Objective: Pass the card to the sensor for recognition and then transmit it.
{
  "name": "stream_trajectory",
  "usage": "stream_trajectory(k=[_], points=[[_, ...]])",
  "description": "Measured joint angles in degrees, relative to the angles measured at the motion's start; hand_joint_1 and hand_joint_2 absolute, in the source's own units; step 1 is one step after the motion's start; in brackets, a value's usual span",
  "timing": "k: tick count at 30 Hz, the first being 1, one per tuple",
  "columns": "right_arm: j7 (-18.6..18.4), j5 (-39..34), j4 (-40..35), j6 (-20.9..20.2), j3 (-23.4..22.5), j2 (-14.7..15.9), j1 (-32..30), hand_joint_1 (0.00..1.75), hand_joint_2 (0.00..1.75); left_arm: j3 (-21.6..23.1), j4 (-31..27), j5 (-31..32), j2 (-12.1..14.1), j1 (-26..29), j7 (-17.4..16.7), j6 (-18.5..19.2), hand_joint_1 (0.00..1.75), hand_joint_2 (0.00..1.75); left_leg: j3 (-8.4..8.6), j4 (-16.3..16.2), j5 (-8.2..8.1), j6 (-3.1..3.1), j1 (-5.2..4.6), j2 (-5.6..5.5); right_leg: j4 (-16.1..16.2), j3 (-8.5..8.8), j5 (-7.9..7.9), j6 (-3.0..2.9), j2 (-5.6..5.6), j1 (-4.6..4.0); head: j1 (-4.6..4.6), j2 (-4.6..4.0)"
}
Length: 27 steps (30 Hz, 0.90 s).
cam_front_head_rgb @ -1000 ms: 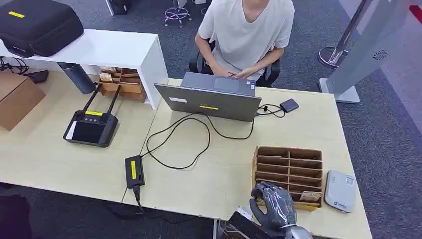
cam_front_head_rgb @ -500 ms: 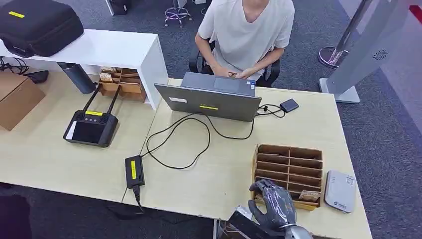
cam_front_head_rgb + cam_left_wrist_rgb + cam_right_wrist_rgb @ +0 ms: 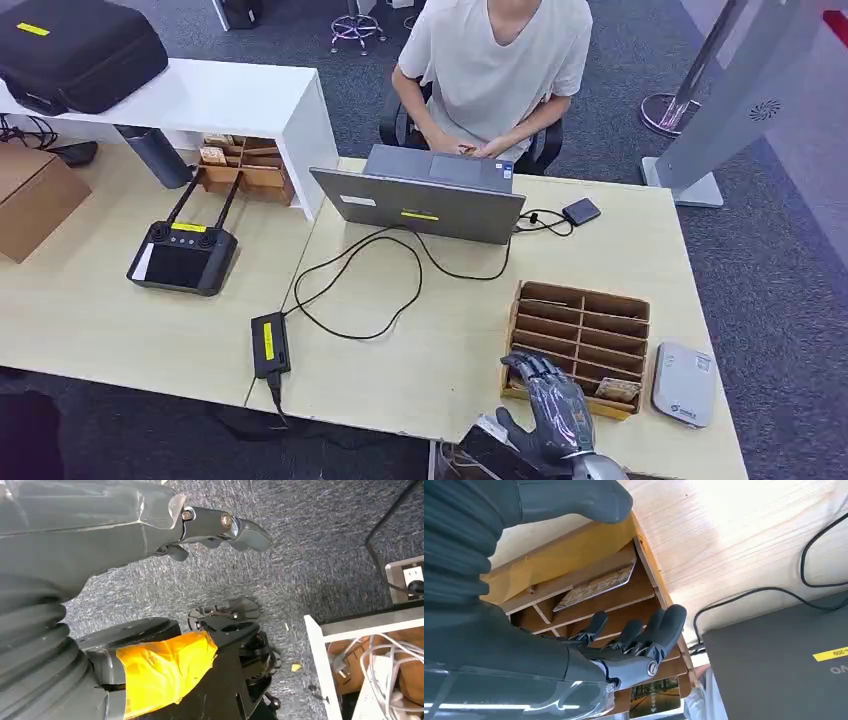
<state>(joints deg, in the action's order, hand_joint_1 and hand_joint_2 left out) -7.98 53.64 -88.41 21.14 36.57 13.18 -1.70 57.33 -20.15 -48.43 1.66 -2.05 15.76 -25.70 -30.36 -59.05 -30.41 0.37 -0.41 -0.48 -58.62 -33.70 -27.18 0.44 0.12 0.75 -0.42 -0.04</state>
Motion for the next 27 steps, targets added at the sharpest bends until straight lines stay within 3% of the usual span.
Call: stream_trajectory(k=[20, 27], points=[[0.33, -0.24, 0.04, 0.39, 0.00, 0.02, -0.05, 0.54, 1.75, -0.35, -0.04, 0.07, 0.00, 0.10, 0.20, 1.27, 0.00, 1.75, 0.00, 0.00, 0.00, 0.00, 0.00, 0.00, 0.00, 0.00, 0.00, 0.00, 0.00, 0.00, 0.00, 0.00], [-1.03, 2.71, -0.22, 1.33, -0.28, 0.35, -0.66, 0.54, 1.75, -0.44, -0.04, 0.15, 0.00, 0.11, 0.46, 1.66, 0.00, 1.75, 0.00, 0.00, 0.00, 0.00, 0.00, 0.00, 0.01, 0.00, 0.00, 0.00, 0.00, 0.00, 0.00, 0.00]])
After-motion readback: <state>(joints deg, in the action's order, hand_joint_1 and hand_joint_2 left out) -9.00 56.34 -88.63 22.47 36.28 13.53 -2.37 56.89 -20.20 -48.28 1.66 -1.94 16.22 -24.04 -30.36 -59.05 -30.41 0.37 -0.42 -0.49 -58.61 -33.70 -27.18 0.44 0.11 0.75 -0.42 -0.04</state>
